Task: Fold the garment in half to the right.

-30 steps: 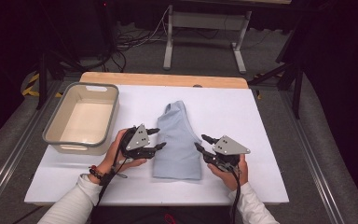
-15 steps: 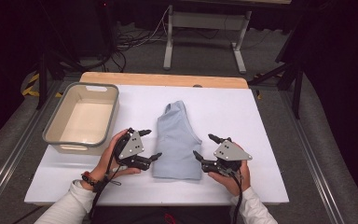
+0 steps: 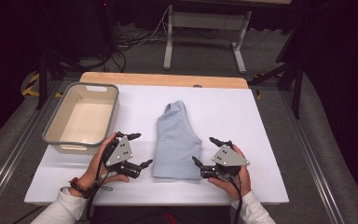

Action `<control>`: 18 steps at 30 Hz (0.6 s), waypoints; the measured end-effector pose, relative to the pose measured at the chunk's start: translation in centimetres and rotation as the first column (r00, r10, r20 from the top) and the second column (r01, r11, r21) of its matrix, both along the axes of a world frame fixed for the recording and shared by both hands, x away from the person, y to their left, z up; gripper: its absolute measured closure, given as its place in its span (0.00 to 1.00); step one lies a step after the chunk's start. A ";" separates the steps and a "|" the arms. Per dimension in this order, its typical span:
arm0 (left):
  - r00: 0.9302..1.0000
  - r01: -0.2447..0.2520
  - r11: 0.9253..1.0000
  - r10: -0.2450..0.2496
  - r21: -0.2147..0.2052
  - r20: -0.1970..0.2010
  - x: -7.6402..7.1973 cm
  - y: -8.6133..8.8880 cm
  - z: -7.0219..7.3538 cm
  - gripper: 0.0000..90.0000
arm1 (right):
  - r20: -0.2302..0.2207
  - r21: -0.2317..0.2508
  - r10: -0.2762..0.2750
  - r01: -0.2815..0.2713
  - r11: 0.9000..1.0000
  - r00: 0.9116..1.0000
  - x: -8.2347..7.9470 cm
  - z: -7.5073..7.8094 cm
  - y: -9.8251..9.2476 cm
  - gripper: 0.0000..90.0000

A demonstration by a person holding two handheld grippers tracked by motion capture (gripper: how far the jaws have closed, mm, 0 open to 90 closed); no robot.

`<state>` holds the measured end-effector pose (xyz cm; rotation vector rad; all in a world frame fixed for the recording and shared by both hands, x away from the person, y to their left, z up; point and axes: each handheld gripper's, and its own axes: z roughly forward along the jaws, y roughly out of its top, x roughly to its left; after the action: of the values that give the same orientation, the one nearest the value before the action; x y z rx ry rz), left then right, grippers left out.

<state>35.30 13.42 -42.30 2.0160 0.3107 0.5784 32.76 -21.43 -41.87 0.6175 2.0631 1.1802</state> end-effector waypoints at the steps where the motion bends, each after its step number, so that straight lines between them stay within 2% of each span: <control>1: 1.000 0.001 1.000 -0.001 -0.006 -0.003 -0.2 0.3 0.0 0.10 | -0.001 0.002 0.002 -0.002 1.000 1.000 -0.1 0.0 -0.1 0.18; 4: 1.000 -0.009 1.000 0.009 0.003 0.005 -0.5 0.9 0.0 0.10 | 0.000 0.003 -0.001 0.001 1.000 1.000 -0.5 -0.1 -0.4 0.18; 8: 1.000 -0.011 1.000 0.011 -0.009 0.000 -0.7 1.5 -0.1 0.10 | 0.002 0.002 -0.003 0.003 1.000 1.000 -0.8 -0.2 -0.8 0.18; 12: 1.000 -0.004 1.000 0.004 -0.024 -0.015 -1.0 2.2 -0.3 0.09 | 0.011 -0.001 -0.012 0.012 1.000 1.000 -1.1 -0.2 -1.2 0.17; 18: 0.999 -0.033 0.999 0.032 -0.035 -0.036 -1.5 3.6 -1.0 0.08 | 0.010 0.014 -0.016 0.016 1.000 1.000 -1.3 -0.5 -1.9 0.16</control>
<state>33.77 17.00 -43.32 1.9915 0.3735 0.5546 31.47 -23.34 -42.39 0.6319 2.0393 1.1868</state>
